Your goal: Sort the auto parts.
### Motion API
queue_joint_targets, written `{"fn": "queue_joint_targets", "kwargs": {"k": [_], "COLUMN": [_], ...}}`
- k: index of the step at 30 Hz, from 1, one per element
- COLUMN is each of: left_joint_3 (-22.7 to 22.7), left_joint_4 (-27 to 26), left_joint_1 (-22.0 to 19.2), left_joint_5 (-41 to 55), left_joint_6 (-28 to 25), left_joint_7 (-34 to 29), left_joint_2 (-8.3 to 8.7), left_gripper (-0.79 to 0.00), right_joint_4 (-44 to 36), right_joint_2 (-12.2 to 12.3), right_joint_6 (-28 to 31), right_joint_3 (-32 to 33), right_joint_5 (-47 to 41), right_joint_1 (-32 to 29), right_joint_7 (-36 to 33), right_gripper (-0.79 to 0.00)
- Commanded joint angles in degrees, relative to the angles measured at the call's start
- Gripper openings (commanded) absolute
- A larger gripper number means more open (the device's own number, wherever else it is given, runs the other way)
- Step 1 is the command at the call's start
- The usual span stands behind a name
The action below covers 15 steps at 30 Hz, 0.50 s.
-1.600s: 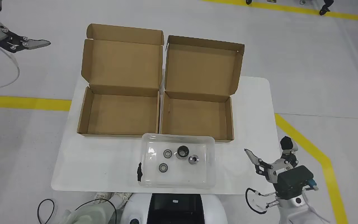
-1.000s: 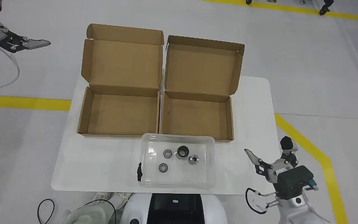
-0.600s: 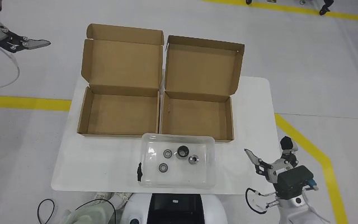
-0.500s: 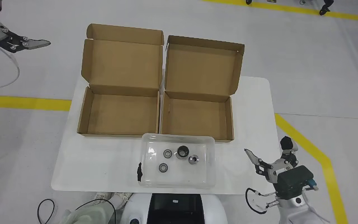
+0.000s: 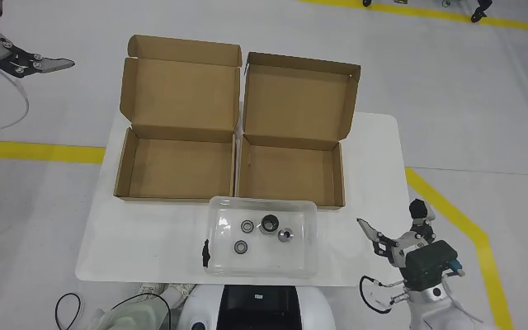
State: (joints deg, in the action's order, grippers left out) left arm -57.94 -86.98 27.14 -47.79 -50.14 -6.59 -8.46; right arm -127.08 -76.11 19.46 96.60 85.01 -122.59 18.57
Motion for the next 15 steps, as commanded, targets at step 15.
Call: {"fn": "queue_joint_targets", "kwargs": {"k": [15], "left_joint_3": [0.0], "left_joint_4": [0.0], "left_joint_1": [0.0], "left_joint_5": [0.0], "left_joint_6": [0.0], "left_joint_7": [0.0], "left_joint_2": [0.0], "left_gripper": [0.0], "right_joint_4": [1.9], "right_joint_2": [0.8], "right_joint_6": [4.8], "right_joint_3": [-5.2], "right_joint_5": [2.6], "right_joint_1": [8.8], "right_joint_7": [-9.0], "right_gripper": [0.0]}}
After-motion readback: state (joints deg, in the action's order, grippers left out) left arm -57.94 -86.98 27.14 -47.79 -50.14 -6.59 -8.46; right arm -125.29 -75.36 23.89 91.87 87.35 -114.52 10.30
